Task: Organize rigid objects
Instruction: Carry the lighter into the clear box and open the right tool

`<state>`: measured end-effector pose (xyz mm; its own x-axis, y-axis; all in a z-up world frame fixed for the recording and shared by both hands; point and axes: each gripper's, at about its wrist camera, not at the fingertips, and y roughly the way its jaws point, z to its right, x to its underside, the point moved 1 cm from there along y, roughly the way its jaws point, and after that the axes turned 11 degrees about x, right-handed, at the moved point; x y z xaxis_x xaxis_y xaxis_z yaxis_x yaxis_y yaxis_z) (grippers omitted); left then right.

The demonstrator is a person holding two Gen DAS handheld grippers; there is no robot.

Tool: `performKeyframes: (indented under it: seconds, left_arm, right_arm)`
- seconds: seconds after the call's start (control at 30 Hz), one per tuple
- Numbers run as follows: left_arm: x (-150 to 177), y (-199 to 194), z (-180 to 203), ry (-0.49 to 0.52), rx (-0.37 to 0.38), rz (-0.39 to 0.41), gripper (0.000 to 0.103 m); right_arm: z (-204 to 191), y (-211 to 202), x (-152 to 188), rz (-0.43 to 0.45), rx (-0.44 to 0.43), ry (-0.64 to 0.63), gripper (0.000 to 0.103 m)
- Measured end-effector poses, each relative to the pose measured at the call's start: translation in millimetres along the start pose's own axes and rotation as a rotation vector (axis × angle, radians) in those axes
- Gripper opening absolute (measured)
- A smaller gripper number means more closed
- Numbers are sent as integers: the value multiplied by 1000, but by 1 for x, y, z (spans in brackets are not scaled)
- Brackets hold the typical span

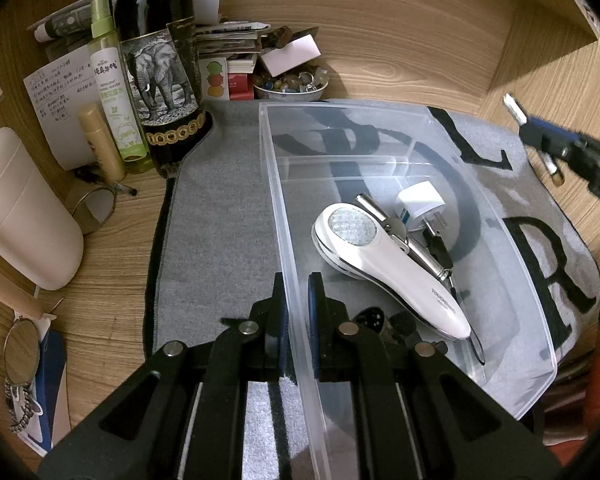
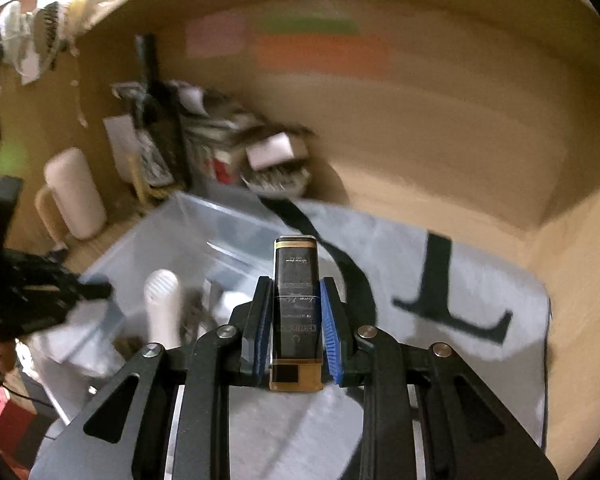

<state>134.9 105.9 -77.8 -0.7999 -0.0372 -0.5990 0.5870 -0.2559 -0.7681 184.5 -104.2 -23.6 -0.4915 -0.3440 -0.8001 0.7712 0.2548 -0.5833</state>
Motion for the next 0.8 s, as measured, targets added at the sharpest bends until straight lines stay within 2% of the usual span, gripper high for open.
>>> performKeyframes:
  seconds: [0.1, 0.27, 0.6, 0.8]
  left_arm:
    - [0, 0, 0, -1, 0, 0, 8]
    - [0, 0, 0, 1, 0, 0, 8]
    - [0, 0, 0, 0, 2, 0, 8]
    - [0, 0, 0, 0, 3, 0, 8]
  right_arm:
    - [-17, -7, -12, 31, -44, -27, 21]
    - [-49, 1, -16, 24, -99, -89, 21]
    - [-90, 55, -4, -126, -124, -188, 21]
    - [-101, 70, 1, -177, -120, -229, 21]
